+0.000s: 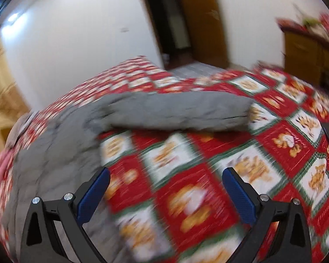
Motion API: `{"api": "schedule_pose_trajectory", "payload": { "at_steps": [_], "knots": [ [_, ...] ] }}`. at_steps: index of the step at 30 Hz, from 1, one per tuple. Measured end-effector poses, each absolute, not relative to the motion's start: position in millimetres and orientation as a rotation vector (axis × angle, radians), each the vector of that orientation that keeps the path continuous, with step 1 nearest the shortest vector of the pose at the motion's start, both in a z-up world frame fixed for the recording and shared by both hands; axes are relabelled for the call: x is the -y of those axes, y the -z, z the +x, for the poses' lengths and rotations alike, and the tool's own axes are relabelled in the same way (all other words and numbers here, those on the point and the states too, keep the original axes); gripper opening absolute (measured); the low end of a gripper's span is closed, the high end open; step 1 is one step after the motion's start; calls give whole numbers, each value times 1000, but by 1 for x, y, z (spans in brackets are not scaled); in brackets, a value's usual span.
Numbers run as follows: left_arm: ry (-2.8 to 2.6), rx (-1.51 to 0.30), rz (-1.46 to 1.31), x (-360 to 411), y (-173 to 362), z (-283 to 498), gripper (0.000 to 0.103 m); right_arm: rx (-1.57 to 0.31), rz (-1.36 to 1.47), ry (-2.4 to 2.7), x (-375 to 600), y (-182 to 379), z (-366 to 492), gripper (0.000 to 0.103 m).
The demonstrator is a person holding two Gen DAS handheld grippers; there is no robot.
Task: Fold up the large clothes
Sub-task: 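Grasp the jacket sleeve cuff with the right gripper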
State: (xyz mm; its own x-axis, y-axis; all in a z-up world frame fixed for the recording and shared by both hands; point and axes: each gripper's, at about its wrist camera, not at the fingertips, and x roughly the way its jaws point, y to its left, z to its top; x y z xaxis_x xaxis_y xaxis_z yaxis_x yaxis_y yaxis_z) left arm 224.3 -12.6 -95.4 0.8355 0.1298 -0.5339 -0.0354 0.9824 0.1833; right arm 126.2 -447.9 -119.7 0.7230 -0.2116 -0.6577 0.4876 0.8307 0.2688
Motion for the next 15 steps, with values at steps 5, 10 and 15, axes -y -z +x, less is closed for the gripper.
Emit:
{"api": "schedule_pose_trajectory", "payload": {
  "at_steps": [5, 10, 15],
  "knots": [
    [-78, -620, 176, 16, 105, 273, 103, -652, 559, 538, 522, 124, 153, 102],
    [-88, -677, 178, 16, 118, 313, 103, -733, 584, 614, 561, 137, 187, 91],
    [-104, -708, 201, 11, 129, 332, 103, -811, 578, 592, 566, 155, 205, 54]
  ]
}}
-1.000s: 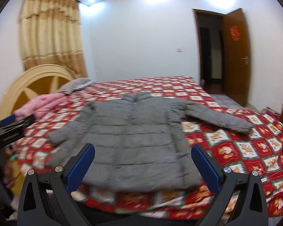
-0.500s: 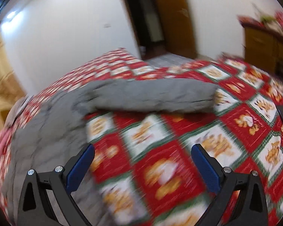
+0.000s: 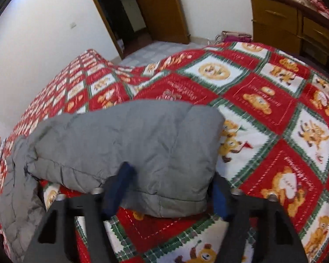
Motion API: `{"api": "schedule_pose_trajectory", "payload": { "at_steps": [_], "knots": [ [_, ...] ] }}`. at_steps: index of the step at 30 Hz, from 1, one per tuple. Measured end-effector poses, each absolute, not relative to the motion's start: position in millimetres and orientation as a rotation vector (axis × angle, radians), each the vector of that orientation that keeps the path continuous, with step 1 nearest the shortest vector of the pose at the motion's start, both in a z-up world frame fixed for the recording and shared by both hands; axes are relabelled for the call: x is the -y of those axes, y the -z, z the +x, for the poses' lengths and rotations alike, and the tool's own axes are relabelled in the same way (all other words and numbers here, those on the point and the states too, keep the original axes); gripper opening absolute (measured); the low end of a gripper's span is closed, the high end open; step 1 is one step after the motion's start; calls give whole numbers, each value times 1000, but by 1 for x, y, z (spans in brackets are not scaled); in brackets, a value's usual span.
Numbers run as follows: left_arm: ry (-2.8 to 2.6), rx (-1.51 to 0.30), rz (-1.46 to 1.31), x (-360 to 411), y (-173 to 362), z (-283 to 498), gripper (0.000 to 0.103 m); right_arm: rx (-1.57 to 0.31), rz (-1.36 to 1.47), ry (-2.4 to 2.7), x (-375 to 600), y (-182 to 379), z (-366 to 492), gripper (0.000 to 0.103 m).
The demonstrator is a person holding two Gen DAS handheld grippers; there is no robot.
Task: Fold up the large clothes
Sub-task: 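Grasp the jacket sleeve cuff with the right gripper, then fold the held sleeve across the jacket front with the right gripper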
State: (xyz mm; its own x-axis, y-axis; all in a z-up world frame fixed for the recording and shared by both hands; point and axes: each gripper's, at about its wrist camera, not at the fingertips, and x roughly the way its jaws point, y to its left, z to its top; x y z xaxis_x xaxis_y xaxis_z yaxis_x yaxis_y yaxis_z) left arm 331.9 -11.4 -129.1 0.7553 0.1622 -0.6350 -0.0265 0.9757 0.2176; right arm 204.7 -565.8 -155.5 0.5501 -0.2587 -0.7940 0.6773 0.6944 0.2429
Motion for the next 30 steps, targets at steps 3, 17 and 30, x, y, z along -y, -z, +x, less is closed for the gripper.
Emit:
{"api": "schedule_pose_trajectory", "payload": {
  "at_steps": [3, 17, 30],
  "knots": [
    [-109, -729, 196, 4, 134, 340, 103, -800, 556, 568, 565, 153, 206, 34],
    [-166, -705, 193, -50, 105, 349, 103, -706, 257, 529, 523, 83, 258, 26],
    [-271, -708, 161, -106, 118, 353, 103, -574, -47, 210, 337, 10, 341, 26]
  ]
}}
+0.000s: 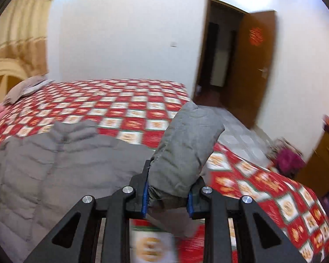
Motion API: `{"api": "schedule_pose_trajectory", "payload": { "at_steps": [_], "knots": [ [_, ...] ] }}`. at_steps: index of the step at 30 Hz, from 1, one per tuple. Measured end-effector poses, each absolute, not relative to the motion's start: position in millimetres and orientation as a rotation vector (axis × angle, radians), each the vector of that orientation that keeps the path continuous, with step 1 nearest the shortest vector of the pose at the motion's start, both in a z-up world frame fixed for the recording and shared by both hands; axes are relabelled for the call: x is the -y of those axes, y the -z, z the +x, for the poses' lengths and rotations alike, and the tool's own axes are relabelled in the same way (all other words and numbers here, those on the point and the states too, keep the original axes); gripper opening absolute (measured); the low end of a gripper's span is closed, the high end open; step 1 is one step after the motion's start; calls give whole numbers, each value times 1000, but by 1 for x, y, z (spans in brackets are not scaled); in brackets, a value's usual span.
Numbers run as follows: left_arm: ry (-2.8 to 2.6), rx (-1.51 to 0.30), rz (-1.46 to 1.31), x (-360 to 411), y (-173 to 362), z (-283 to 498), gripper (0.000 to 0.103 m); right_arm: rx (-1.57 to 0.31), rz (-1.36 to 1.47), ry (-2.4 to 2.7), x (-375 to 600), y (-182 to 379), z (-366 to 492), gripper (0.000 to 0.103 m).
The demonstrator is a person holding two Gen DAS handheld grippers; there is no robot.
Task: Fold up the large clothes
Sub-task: 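Fold the held sleeve across the jacket front with the right gripper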
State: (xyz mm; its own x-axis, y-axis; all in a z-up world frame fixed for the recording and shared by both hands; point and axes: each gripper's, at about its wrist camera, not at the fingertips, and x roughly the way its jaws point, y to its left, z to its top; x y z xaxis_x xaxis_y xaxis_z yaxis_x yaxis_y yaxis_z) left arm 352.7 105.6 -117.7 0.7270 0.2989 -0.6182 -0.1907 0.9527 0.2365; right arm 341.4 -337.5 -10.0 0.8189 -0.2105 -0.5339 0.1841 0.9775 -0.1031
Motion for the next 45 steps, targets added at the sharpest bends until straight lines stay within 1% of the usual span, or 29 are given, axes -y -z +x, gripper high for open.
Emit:
{"api": "schedule_pose_trajectory", "payload": {
  "at_steps": [6, 15, 22, 35, 41, 42, 43, 44, 45],
  "knots": [
    [-286, -714, 140, -120, 121, 353, 103, -586, -88, 65, 251, 20, 377, 26],
    [-324, -730, 113, -146, 130, 354, 103, -648, -111, -80, 157, 66, 413, 26],
    [-326, -750, 113, -148, 137, 357, 103, -698, -114, -163, 107, 97, 419, 26],
    [-315, -731, 149, -134, 123, 357, 103, -765, -97, -282, 38, 136, 426, 26],
    [-311, -722, 154, -124, 114, 352, 103, -778, -140, -336, 14, 149, 419, 27],
    [-308, -721, 154, -123, 113, 351, 103, -784, -143, -343, 12, 151, 418, 32],
    [-306, -719, 155, -120, 111, 350, 103, -793, -135, -367, 12, 152, 417, 50],
    [-304, -717, 155, -117, 108, 349, 103, -807, -123, -413, 12, 152, 415, 62],
    [-298, -712, 153, -114, 105, 347, 103, -811, -123, -446, 13, 150, 411, 77]
  ]
}}
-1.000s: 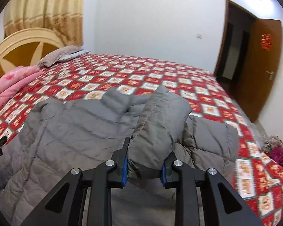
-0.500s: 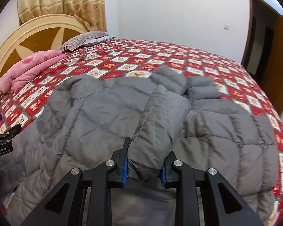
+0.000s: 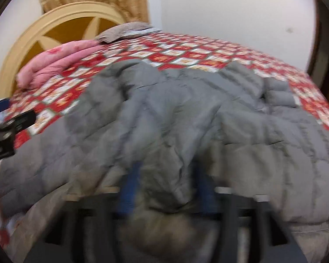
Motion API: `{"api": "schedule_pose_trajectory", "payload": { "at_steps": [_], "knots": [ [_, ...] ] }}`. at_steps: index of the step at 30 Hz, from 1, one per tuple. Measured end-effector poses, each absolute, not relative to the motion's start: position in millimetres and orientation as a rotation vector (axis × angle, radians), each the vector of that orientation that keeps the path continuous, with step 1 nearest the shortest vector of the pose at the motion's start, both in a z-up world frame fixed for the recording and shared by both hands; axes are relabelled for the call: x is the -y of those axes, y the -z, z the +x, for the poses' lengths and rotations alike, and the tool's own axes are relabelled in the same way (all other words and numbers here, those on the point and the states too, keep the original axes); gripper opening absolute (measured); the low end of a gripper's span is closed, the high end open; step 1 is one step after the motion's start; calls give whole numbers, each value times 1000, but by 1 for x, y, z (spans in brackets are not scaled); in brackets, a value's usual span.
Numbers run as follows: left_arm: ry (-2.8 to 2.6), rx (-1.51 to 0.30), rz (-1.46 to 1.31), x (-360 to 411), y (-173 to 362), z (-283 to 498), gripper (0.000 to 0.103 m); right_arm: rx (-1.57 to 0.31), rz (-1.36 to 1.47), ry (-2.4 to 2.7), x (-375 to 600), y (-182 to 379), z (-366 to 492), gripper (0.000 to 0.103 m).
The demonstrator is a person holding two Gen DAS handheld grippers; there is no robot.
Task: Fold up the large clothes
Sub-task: 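Fold the held sleeve across the jacket front with the right gripper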
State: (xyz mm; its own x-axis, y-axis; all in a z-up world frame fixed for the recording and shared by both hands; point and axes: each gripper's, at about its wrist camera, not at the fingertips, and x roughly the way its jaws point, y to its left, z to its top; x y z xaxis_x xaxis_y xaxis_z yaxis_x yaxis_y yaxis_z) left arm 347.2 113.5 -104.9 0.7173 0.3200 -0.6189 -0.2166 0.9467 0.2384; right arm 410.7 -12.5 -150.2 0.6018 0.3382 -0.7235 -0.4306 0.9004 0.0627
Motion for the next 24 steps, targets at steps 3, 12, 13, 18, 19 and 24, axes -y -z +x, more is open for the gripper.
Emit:
{"api": "schedule_pose_trajectory", "payload": {
  "at_steps": [3, 12, 13, 18, 19, 24],
  "knots": [
    [-281, -703, 148, -100, 97, 343, 103, -790, -144, -465, 20, 139, 394, 78],
    [-177, -639, 137, -35, 61, 348, 103, -707, 24, -446, 118, 91, 363, 78],
    [-156, -631, 138, -23, 59, 351, 103, -696, 36, -419, 130, 87, 364, 78],
    [-148, -588, 223, 32, 72, 375, 103, -662, 138, -80, 225, 81, 395, 78],
    [-178, -566, 262, 41, 81, 381, 103, -659, 184, -27, 245, 84, 402, 78],
    [-341, -636, 366, 41, 138, 414, 103, -692, 256, 120, 300, 111, 432, 67]
  ]
}}
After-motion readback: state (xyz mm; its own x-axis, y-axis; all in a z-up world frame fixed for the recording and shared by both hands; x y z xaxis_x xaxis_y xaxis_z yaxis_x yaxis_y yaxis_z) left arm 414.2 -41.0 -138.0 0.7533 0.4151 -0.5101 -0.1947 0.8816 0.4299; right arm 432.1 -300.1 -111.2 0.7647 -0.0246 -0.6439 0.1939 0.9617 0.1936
